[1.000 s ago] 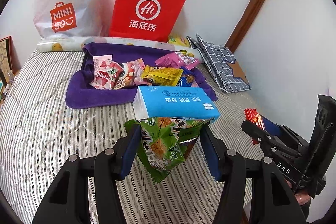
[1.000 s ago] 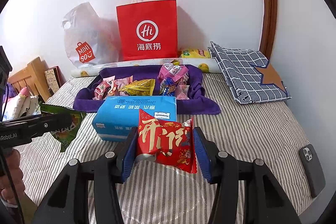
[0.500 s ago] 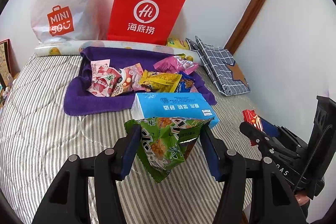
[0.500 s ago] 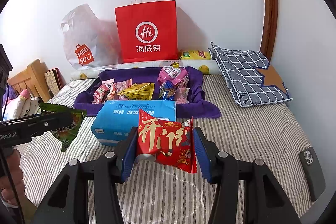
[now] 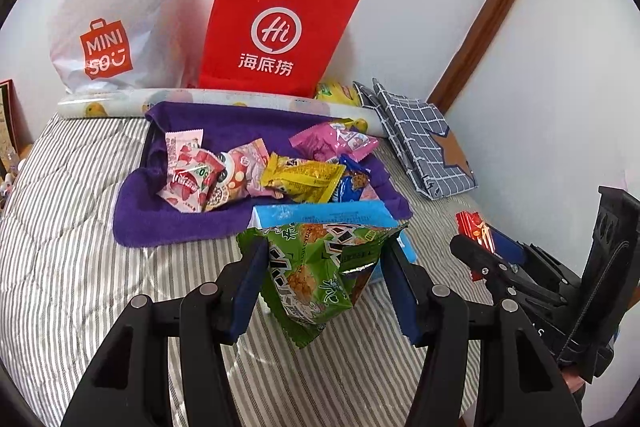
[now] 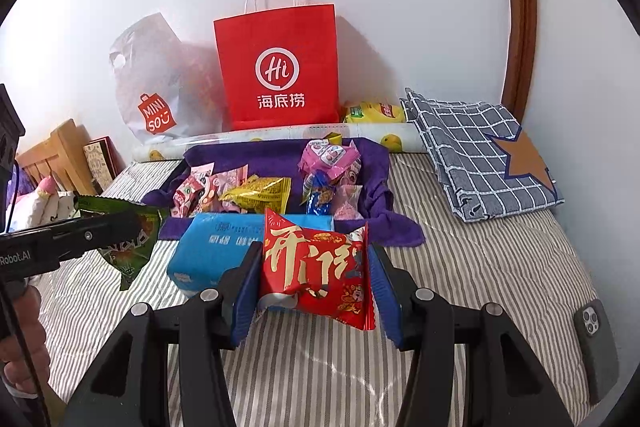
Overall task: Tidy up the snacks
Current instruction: 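Lift both held packets and carry them toward the purple towel, then lower both packets onto the purple towel and open both tools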
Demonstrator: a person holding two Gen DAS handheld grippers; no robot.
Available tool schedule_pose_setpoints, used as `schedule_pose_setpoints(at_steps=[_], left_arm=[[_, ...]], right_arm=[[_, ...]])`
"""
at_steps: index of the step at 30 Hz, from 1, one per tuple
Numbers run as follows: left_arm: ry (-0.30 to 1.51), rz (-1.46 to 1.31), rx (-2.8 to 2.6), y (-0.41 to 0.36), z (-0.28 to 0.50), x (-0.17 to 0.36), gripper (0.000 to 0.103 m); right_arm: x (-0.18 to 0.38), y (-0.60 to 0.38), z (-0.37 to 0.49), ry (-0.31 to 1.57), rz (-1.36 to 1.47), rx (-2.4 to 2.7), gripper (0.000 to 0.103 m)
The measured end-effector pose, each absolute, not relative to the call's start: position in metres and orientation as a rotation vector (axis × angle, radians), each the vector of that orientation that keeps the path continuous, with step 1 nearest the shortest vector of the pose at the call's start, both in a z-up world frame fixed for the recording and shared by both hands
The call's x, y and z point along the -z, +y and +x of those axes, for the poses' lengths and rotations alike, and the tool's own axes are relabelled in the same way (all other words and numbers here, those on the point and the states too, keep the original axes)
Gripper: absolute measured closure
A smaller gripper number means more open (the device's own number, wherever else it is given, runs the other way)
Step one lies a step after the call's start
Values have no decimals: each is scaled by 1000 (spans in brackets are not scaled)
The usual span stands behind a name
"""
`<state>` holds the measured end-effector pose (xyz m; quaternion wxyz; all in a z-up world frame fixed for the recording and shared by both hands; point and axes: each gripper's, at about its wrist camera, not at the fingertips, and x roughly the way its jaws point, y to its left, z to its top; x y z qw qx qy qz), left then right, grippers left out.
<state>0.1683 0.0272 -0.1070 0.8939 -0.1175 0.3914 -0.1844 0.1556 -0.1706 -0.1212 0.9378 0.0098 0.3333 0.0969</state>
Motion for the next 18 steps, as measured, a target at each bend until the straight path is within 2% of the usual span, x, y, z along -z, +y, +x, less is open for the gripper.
schedule_pose_setpoints(at_steps=[18], left_arm=[[792, -237, 340, 36, 226, 100, 46]], right_arm=[[112, -160, 213, 649, -17, -211, 54]])
